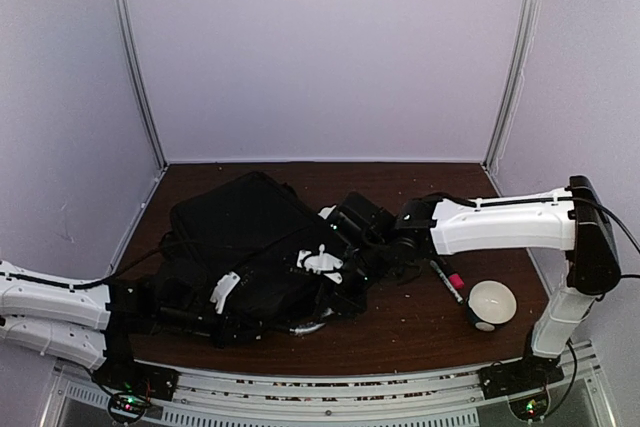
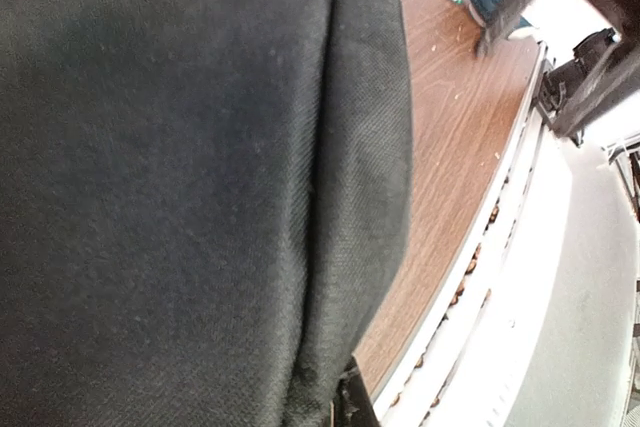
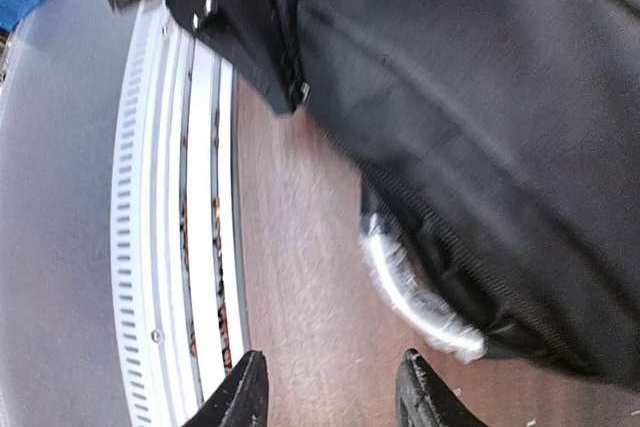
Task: Pack the student bag
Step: Zip the largest pocket of the bag in the student bag, then move the student bag to the center of the board.
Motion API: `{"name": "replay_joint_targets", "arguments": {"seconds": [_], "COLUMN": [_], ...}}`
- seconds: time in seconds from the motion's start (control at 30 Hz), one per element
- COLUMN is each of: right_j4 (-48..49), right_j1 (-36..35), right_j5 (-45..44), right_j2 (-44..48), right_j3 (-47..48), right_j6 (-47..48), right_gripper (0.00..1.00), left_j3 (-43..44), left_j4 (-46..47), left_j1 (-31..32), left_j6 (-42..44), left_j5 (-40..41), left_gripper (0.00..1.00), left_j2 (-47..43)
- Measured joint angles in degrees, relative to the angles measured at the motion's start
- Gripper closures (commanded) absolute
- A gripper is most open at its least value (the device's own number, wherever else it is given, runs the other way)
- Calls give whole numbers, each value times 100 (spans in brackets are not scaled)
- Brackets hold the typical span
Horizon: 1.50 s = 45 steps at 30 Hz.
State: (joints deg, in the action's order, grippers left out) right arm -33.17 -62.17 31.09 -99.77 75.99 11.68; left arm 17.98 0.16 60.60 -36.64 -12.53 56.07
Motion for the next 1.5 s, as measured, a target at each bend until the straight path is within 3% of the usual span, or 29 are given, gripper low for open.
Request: {"name": "replay_joint_targets", "arguments": {"seconds": [0.3, 0.4, 0.53, 0.7, 0.9, 1.17, 1.5], "right_j4": [378, 699, 997, 1123, 953, 518, 372], "right_j1": [-98, -114, -177, -407, -732, -949, -872], "right_j5": [20, 17, -17, -24, -7, -531, -911], "right_j2": [-293, -295, -319, -680, -1388, -1923, -1928], "right_j3": [-205, -361, -516, -299, 529, 1193, 1226], "right_j6": [-415, -616, -782, -844, -710, -743, -782], "right_gripper": [61, 61, 61, 66, 67, 59, 55], "left_j3": [612, 914, 1198, 1408, 1556, 1502, 852], "left_j4": [-142, -586, -1331, -2229, -3152, -3541, -3257], "left_j1": [219, 236, 236, 190, 146, -48, -1550], "left_j6": [-13, 103, 210, 129, -125, -586, -1386], "left_j5": [-278, -142, 415, 1360, 2203, 2841, 2647], "left_gripper": [62, 57, 45, 46, 50, 26, 24], "left_j2": [905, 549, -586, -1543, -1224, -1078, -1217]}}
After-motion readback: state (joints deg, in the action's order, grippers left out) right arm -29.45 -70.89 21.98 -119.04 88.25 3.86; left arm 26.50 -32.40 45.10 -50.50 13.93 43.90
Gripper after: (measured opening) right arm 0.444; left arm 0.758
